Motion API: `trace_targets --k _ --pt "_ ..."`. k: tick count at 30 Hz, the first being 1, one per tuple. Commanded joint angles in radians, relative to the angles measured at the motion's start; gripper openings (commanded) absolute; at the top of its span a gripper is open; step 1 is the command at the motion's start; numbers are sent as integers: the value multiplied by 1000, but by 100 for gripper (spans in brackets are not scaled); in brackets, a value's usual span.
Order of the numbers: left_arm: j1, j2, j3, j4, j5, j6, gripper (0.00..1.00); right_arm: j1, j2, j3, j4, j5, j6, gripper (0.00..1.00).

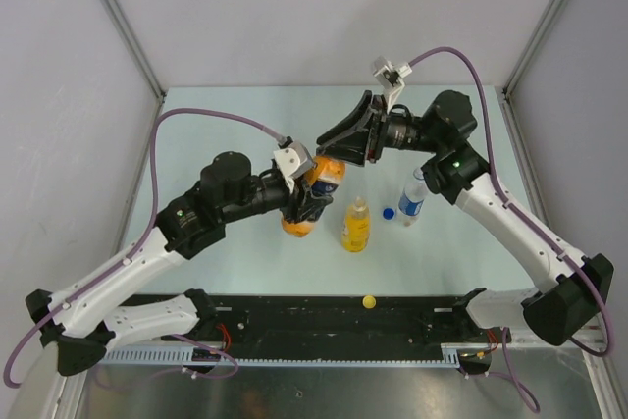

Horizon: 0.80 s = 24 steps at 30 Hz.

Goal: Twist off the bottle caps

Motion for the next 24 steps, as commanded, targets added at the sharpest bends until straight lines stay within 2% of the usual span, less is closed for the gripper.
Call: trace_targets --k 1,6,9,18,24 --pt "-17 -22 38 -32 372 31 0 -29 -47 -13 305 -172 61 27" --pt "-17 -18 57 -31 530 29 0 -29 -41 -24 458 -252 157 30" --pt "-17 -21 57 -30 563 31 0 -29 -35 -30 541 -287 213 33" --pt "-15 -56 35 -27 504 32 0 -31 -36 -40 647 -295 278 35" --pt "-15 -76 14 -24 445 29 0 -33 -38 -44 660 -277 295 35"
